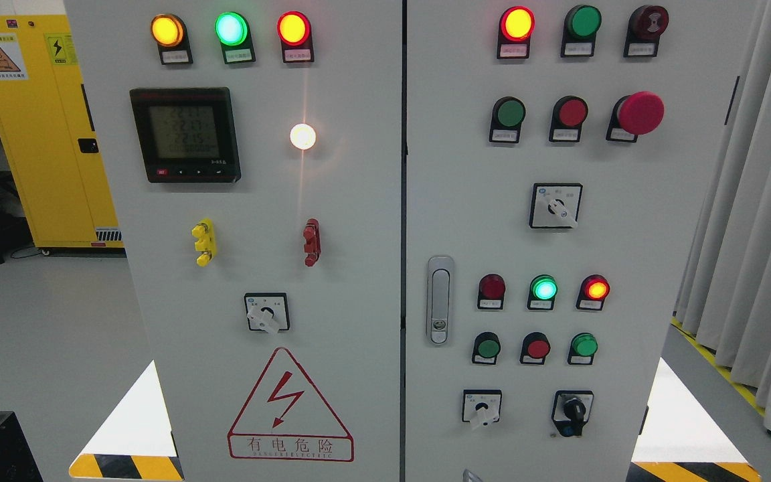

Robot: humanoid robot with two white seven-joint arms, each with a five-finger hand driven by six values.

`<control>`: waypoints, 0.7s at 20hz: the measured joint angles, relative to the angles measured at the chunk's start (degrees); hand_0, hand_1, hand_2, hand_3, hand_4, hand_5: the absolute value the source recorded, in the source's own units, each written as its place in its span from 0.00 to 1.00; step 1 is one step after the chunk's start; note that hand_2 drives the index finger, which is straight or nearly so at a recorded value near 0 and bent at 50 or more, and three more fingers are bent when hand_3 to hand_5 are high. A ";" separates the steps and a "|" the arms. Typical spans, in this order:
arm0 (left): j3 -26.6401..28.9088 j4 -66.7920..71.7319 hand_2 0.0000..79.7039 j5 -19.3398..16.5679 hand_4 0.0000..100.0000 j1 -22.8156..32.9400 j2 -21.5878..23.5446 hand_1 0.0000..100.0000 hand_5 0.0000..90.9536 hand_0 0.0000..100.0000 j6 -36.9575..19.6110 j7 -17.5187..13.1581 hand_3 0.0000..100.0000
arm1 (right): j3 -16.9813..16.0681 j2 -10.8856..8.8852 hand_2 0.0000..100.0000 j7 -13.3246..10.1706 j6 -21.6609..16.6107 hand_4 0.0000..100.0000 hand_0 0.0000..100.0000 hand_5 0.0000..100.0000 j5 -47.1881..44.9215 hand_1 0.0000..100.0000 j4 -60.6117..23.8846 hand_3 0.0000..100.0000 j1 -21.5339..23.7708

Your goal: Press green start button

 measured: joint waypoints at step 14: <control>0.01 0.00 0.00 0.00 0.00 0.00 0.00 0.56 0.00 0.12 0.00 -0.06 0.00 | -2.59 -0.26 0.00 -0.06 1.03 0.64 0.56 0.67 12.85 0.78 -0.66 0.52 -2.75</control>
